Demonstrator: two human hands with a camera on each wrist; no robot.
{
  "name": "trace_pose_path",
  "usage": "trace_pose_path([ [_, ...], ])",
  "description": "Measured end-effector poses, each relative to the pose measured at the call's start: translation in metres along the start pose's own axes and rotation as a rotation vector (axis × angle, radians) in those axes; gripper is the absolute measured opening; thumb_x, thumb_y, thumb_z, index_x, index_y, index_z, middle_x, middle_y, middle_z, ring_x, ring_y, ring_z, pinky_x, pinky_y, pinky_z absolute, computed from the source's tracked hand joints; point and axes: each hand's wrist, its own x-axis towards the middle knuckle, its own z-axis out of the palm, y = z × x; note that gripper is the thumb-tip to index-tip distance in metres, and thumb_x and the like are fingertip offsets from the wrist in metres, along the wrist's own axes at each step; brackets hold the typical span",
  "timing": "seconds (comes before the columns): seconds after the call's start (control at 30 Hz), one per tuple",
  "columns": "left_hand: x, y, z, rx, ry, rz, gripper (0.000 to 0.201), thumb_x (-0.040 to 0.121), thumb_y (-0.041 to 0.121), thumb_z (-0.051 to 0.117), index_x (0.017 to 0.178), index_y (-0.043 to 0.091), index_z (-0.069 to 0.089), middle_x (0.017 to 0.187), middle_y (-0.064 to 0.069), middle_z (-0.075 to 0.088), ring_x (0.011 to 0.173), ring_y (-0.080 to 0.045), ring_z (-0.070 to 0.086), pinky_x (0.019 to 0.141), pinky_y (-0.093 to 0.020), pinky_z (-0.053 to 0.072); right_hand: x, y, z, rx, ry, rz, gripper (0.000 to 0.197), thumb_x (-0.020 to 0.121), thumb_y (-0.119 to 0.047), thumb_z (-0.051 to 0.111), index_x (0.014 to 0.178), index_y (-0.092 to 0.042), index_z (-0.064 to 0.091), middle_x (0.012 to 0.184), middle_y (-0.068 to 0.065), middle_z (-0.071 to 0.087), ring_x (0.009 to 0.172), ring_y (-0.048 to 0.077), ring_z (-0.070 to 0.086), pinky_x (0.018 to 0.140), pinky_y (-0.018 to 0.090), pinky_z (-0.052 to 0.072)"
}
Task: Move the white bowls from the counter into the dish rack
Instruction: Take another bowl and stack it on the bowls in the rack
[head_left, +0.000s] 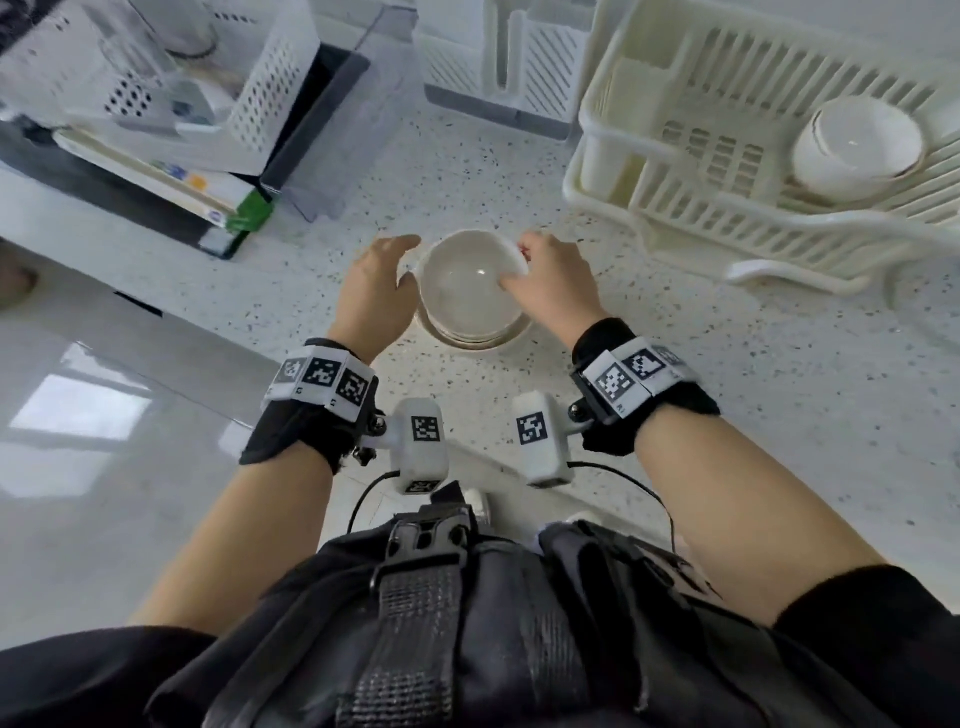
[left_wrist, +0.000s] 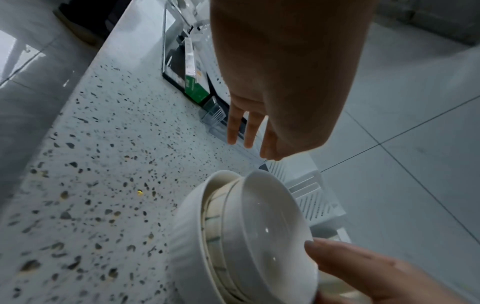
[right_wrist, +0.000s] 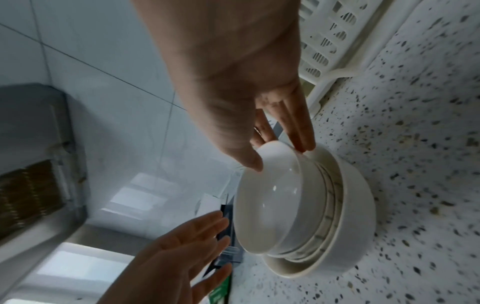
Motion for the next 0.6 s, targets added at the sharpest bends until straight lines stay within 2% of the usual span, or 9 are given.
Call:
trace_pose_path([
  [0.1, 0.000, -0.009, -0.003, -0.030, -0.156, 0.007, 0.048, 0.087, -0.005, 0.034, 0.132, 0.008, 0.046, 0.137, -0.014, 0.051, 0.124, -0.027, 0.048, 0.106, -0.040, 0.036, 0.005, -0.005, 0.013, -0.083, -0.004, 0.085, 0.028, 0.083, -0.010, 0.060, 0.110, -0.004, 0.056, 0.108, 0.017, 0.066, 0.099, 0.034, 0.062, 0.073, 0.033, 0.045],
  [0.2, -0.001, -0.016, 0.000, -0.102, -0.246, 0.065, 0.046, 0.086, -0.005, 0.030, 0.126, 0.006, 0.049, 0.121, -0.021, 0.061, 0.097, -0.025, 0.055, 0.092, -0.045, 0.045, 0.007, -0.008, 0.021, -0.094, 0.024, 0.164, 0.033, 0.085, 0.000, 0.053, 0.118, -0.002, 0.053, 0.115, 0.021, 0.063, 0.106, 0.038, 0.060, 0.080, 0.038, 0.050],
  [0.27, 0.001, -0.023, 0.002, -0.110, -0.255, 0.093, 0.045, 0.086, -0.004, 0.030, 0.126, 0.006, 0.048, 0.117, -0.023, 0.062, 0.091, -0.023, 0.054, 0.088, -0.048, 0.048, 0.007, -0.008, 0.026, -0.079, 0.063, 0.193, 0.033, 0.086, 0.002, 0.052, 0.119, -0.001, 0.055, 0.116, 0.021, 0.063, 0.107, 0.037, 0.060, 0.084, 0.040, 0.051],
  [0.37, 0.002, -0.027, 0.002, -0.112, -0.269, 0.107, 0.045, 0.086, -0.005, 0.031, 0.126, 0.005, 0.049, 0.117, -0.023, 0.062, 0.102, -0.036, 0.061, 0.092, -0.054, 0.049, 0.007, -0.010, 0.029, -0.063, 0.099, 0.223, 0.033, 0.085, 0.002, 0.055, 0.118, 0.000, 0.058, 0.118, 0.022, 0.062, 0.109, 0.037, 0.059, 0.089, 0.042, 0.052],
  [0.47, 0.003, -0.031, 0.000, -0.155, -0.273, 0.130, 0.044, 0.087, -0.005, 0.031, 0.126, 0.005, 0.049, 0.120, -0.021, 0.062, 0.107, -0.037, 0.060, 0.092, -0.052, 0.049, 0.006, -0.016, 0.027, -0.082, 0.118, 0.250, 0.031, 0.088, 0.000, 0.056, 0.119, 0.002, 0.057, 0.123, 0.022, 0.059, 0.114, 0.036, 0.056, 0.091, 0.040, 0.049],
  [0.53, 0.004, -0.033, -0.001, -0.189, -0.268, 0.126, 0.048, 0.085, -0.008, 0.031, 0.128, 0.007, 0.048, 0.124, -0.019, 0.061, 0.111, -0.034, 0.059, 0.095, -0.048, 0.049, 0.004, -0.021, 0.022, -0.089, 0.124, 0.249, 0.026, 0.088, 0.002, 0.053, 0.113, 0.004, 0.059, 0.119, 0.022, 0.060, 0.111, 0.035, 0.056, 0.084, 0.038, 0.048],
  [0.6, 0.007, -0.032, -0.001, -0.237, -0.253, 0.123, 0.051, 0.085, -0.010, 0.031, 0.130, 0.007, 0.047, 0.127, -0.016, 0.059, 0.118, -0.031, 0.055, 0.099, -0.041, 0.047, 0.002, -0.026, 0.013, -0.044, 0.135, 0.242, 0.020, 0.085, 0.006, 0.049, 0.100, 0.003, 0.062, 0.101, 0.021, 0.062, 0.096, 0.032, 0.057, 0.066, 0.031, 0.047],
])
